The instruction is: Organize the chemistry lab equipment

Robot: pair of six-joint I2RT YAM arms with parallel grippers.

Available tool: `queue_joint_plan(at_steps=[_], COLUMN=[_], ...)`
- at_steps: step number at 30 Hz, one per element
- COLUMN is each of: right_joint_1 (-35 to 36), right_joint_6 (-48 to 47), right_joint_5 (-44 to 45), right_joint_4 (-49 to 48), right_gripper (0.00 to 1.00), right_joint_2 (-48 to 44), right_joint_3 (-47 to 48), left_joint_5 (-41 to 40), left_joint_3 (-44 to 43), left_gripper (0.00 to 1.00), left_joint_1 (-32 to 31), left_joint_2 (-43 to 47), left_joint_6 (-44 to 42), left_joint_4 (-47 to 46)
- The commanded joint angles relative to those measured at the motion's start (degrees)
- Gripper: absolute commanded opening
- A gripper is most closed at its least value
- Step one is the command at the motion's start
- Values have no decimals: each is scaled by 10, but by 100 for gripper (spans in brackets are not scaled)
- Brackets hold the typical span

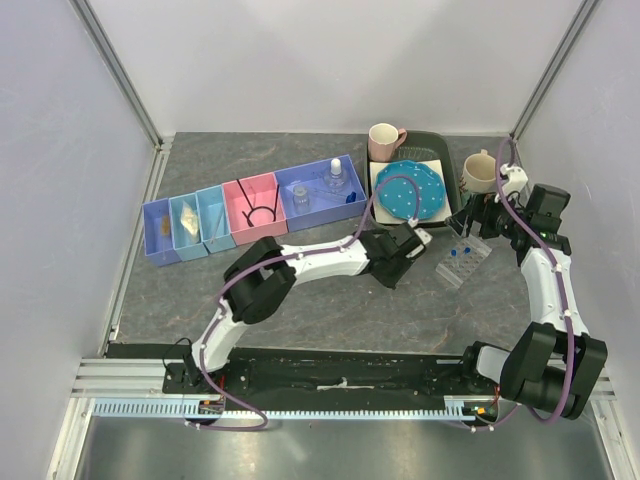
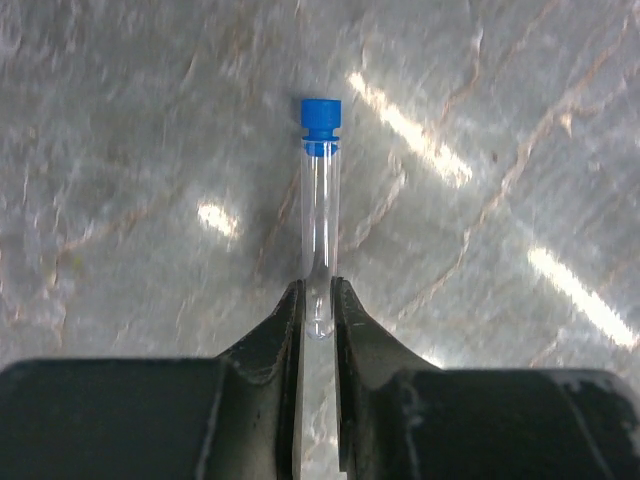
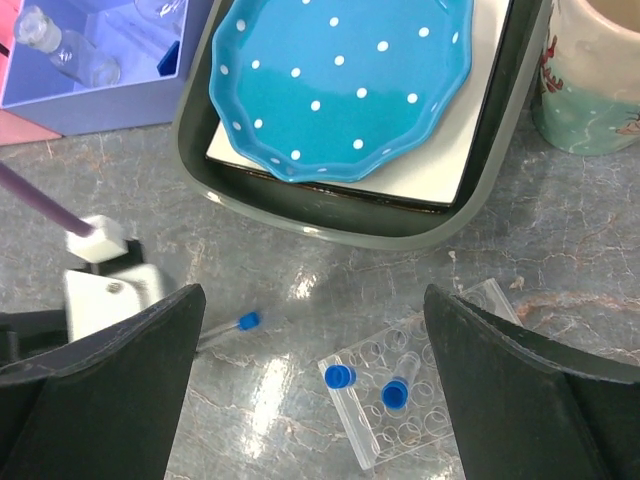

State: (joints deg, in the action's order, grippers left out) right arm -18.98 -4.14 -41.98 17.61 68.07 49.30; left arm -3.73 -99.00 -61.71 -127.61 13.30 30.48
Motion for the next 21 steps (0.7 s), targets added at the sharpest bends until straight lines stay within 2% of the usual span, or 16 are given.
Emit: queue_joint_plan(at_steps=[1, 8, 12, 16, 21], right_joint_1=[19, 111, 148, 170, 185], right_joint_6=[-67, -152, -146, -138, -143], right_joint_5=[3, -12, -79, -177, -244], right_joint_4=[33, 143, 191, 266, 353], right_gripper=[98, 98, 98, 98, 97], right_joint_2=[-5, 38, 79, 150, 209], right_joint_3=[30, 90, 133, 197, 243], left_joint_5=[49, 116, 126, 117, 109], left_joint_3=[82, 237, 310, 333, 345], left_gripper=[2, 2, 2, 3, 3], left_joint_1=[19, 50, 57, 62, 72], left_joint_2=[120, 274, 342, 387, 418], left_joint_6=[2, 38, 55, 72, 89], left_joint_4=[-77, -189, -233, -250, -271])
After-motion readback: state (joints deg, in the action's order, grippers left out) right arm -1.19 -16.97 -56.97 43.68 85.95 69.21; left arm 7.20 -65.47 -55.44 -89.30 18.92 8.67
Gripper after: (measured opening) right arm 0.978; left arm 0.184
